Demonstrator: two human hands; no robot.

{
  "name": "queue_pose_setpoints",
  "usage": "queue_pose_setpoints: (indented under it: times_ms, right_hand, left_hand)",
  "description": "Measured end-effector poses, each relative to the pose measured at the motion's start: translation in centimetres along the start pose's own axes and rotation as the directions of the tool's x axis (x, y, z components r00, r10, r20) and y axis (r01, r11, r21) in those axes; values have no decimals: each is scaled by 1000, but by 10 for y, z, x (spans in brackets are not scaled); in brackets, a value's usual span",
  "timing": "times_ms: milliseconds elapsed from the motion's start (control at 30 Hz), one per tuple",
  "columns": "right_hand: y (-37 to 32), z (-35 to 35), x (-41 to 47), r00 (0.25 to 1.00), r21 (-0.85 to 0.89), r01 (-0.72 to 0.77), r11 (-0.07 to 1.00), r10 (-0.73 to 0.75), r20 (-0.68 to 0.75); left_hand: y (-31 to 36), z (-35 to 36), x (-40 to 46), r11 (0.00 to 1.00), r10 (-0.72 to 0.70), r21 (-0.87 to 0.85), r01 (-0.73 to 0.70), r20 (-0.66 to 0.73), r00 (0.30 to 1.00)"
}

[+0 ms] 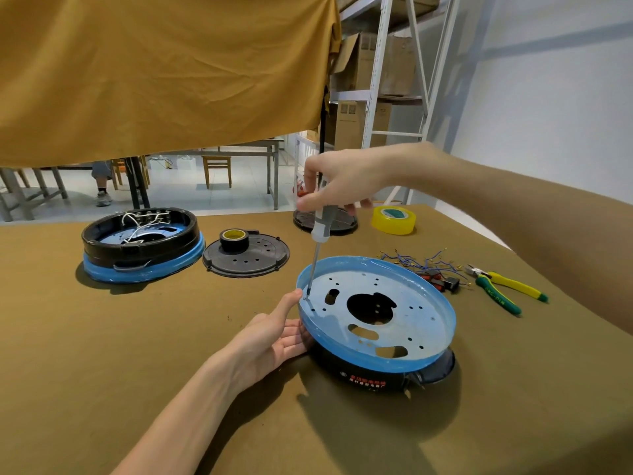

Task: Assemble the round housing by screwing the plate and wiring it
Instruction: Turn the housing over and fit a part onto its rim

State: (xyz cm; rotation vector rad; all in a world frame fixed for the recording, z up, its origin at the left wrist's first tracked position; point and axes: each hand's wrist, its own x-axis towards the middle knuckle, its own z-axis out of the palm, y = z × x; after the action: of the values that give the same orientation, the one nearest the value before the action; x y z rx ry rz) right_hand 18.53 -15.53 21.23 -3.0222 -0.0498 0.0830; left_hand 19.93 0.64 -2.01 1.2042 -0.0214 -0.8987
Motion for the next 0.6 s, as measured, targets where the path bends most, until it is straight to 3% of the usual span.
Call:
queue_pose_setpoints:
  times_ms: [100, 233, 367, 500, 600]
  right_hand:
    - [1, -5, -1, 997, 108, -4, 994, -5, 78]
    - [-1, 0, 2, 998, -73, -48, 996, 50, 26]
    - [3, -7, -3, 994, 125, -13, 992, -1, 111]
    - [0, 2, 3, 1000, -6, -9, 1000, 9, -9]
    - [2, -6, 2, 997, 129, 5, 992, -14, 76]
  left_hand:
    - [0, 0, 0, 1000, 0, -2, 0, 0, 1000]
    - [1, 1, -3, 1000, 4, 0, -4, -7, 1000]
    - [-1, 5, -3, 999, 15, 33, -13, -41, 999]
    - [-2, 8, -2, 997, 42, 66, -37, -74, 996]
    - [-3, 9, -3, 996, 56, 72, -49, -87, 995]
